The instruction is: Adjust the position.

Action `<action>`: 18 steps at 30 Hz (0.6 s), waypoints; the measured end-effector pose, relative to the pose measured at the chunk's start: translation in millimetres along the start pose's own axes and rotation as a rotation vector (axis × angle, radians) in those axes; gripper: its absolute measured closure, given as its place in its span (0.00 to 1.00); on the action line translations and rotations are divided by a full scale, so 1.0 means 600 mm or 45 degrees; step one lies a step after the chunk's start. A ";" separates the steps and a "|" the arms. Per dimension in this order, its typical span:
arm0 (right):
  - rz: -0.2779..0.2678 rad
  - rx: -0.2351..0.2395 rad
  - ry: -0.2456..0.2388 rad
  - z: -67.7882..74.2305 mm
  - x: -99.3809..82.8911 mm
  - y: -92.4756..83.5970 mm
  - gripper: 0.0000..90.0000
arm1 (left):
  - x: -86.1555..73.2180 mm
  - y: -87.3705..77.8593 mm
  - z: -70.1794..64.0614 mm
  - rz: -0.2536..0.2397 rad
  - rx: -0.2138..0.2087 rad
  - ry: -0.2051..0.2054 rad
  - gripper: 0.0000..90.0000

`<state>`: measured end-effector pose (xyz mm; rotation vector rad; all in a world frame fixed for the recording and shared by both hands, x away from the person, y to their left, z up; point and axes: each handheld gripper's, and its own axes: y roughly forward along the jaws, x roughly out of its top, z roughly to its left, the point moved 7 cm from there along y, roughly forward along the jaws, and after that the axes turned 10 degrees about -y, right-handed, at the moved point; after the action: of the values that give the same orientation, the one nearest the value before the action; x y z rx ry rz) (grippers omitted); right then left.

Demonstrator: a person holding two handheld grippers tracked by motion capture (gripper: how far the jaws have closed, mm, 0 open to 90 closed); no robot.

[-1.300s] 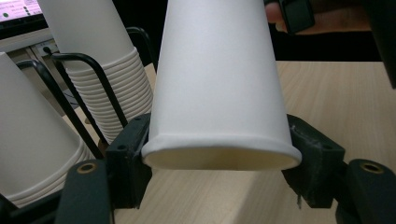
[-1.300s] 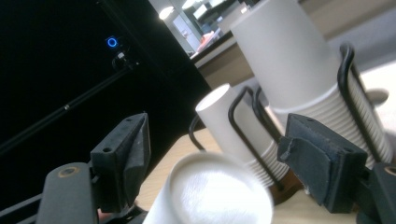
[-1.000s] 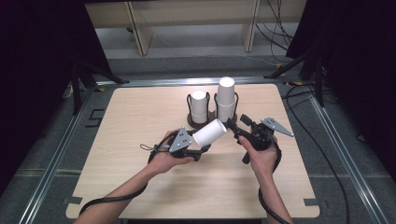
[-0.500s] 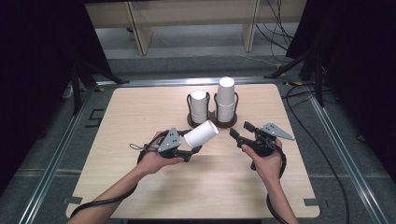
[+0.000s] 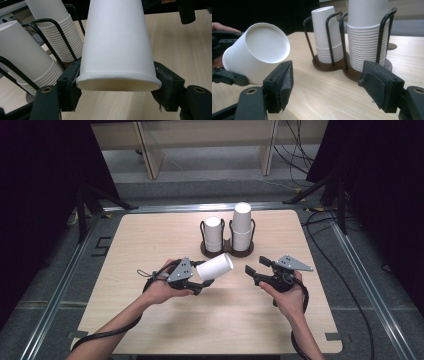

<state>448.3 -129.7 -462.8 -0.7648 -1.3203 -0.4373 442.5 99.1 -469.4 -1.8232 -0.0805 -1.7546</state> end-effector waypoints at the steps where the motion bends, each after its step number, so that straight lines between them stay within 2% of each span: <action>1: 0.001 -0.003 -0.018 0.000 0.000 0.000 0.29 | -0.001 0.000 0.001 0.012 -0.004 0.005 0.35; 2: -0.011 0.001 -0.036 -0.001 0.000 0.002 0.29 | -0.001 0.000 0.002 0.021 -0.007 0.010 0.35; 5: 0.031 0.008 -0.045 -0.001 -0.004 0.001 0.29 | -0.002 0.000 0.004 0.043 -0.016 0.020 0.35; 6: 0.027 0.040 -0.015 0.004 -0.004 0.002 0.29 | -0.002 -0.001 0.005 0.048 -0.017 0.024 0.35; 7: 0.035 0.037 -0.008 0.005 -0.007 0.003 0.28 | -0.002 -0.001 0.006 0.050 -0.017 0.026 0.35; 8: 0.043 0.032 -0.052 0.000 -0.007 0.002 0.28 | -0.003 -0.001 0.008 0.058 -0.018 0.030 0.35; 10: 0.055 0.031 -0.057 0.000 -0.010 0.001 0.28 | -0.005 -0.002 0.010 0.074 -0.014 0.035 0.35; 11: 0.055 0.052 -0.034 0.003 -0.011 0.001 0.28 | -0.006 -0.003 0.011 0.082 -0.020 0.033 0.35; 14: 0.055 0.055 -0.061 0.002 -0.012 0.000 0.28 | -0.009 -0.002 0.012 0.096 -0.038 0.033 0.34; 15: 0.060 0.059 -0.057 0.003 -0.012 -0.001 0.27 | -0.011 -0.004 0.013 0.126 -0.049 0.054 0.34; 18: 0.065 0.070 -0.056 0.004 -0.015 0.001 0.26 | -0.012 -0.002 0.013 0.135 -0.070 0.058 0.33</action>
<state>445.1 -129.1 -471.4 -0.7644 -1.3455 -0.3440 447.7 106.0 -474.9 -1.7916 0.0825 -1.7381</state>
